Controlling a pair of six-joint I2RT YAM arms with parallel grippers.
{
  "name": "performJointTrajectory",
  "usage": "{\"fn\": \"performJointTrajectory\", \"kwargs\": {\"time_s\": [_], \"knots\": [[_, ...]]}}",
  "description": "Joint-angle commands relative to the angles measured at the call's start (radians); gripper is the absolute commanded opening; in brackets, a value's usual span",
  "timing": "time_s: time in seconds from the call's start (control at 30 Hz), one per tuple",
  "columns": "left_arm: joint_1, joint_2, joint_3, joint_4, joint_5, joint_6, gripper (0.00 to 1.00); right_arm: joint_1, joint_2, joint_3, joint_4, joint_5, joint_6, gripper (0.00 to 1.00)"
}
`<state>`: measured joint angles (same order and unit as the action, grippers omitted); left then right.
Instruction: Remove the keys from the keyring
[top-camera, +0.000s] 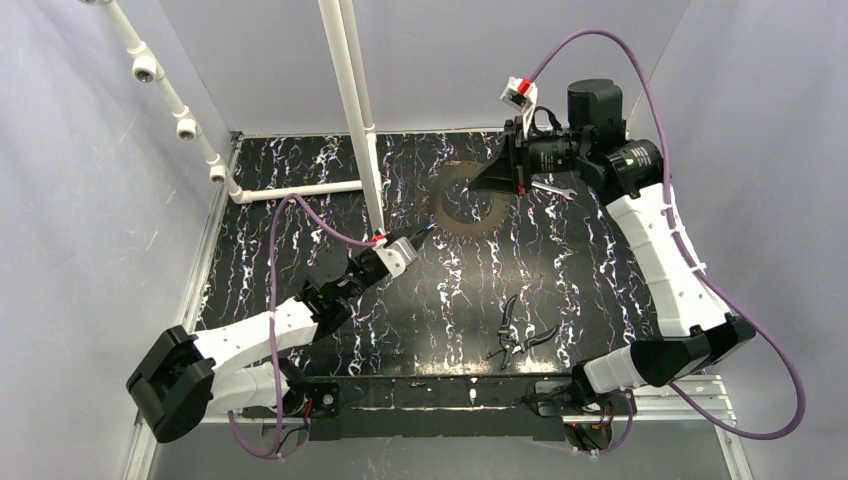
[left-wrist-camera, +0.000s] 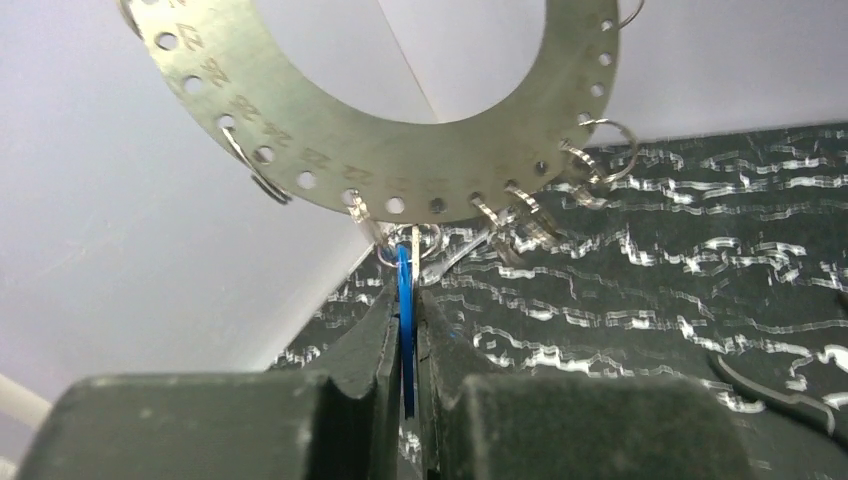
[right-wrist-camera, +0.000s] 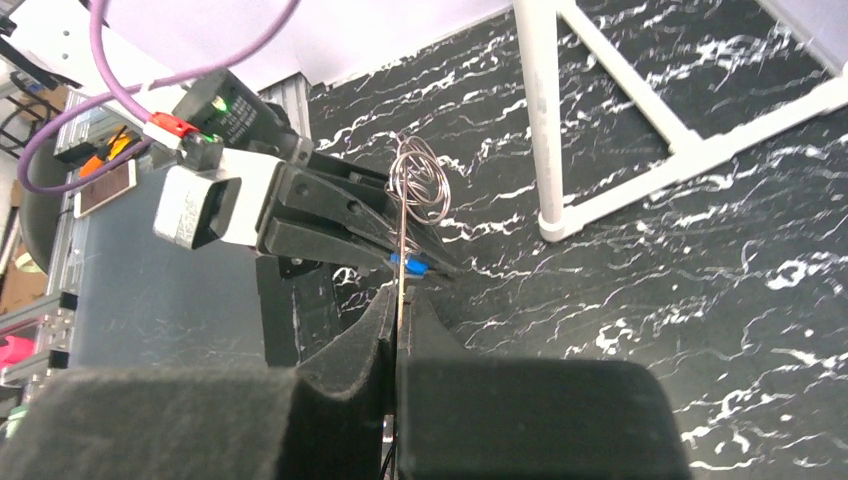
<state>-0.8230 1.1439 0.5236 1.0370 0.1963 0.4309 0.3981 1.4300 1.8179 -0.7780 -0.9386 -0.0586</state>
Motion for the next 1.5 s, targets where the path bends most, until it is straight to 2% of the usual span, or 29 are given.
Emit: {"fn": "performJointTrajectory", "kwargs": {"time_s": [0.0,0.2,0.37,0.53,0.6,0.7,0.83,1.0,1.23,1.47], "knots": [[0.009,-0.108,0.03,-0.229,-0.012,0.032,0.0,-0.021,-0.021,-0.073,0.075,0.013,0.047,0.01],[0.013,-0.204,0.064,-0.538,0.013,0.068,0.0,-0.072,-0.003,-0.167,0.109,-0.065,0.077,0.01],[0.014,-0.252,0.143,-0.824,0.027,0.099,0.0,-0.096,-0.013,-0.305,0.235,-0.164,0.151,0.01],[0.015,-0.221,0.307,-1.136,0.005,0.088,0.0,-0.096,-0.026,-0.384,0.262,-0.193,0.126,0.01],[0.015,-0.208,0.368,-1.264,0.042,0.108,0.0,-0.096,-0.028,-0.416,0.283,-0.2,0.124,0.01],[0.014,-0.188,0.456,-1.393,0.085,0.131,0.0,-0.096,-0.038,-0.487,0.342,-0.207,0.142,0.01],[0.015,-0.127,0.586,-1.553,0.098,0.133,0.0,-0.096,-0.058,-0.594,0.435,-0.214,0.17,0.07],[0.012,-0.076,0.677,-1.656,0.111,0.139,0.0,-0.095,-0.075,-0.694,0.515,-0.216,0.183,0.15],[0.003,-0.009,0.746,-1.721,0.105,0.154,0.0,-0.083,-0.065,-0.806,0.575,-0.222,0.183,0.41],[-0.002,0.033,0.769,-1.744,0.11,0.156,0.0,-0.076,-0.06,-0.853,0.621,-0.214,0.184,0.55]]}}
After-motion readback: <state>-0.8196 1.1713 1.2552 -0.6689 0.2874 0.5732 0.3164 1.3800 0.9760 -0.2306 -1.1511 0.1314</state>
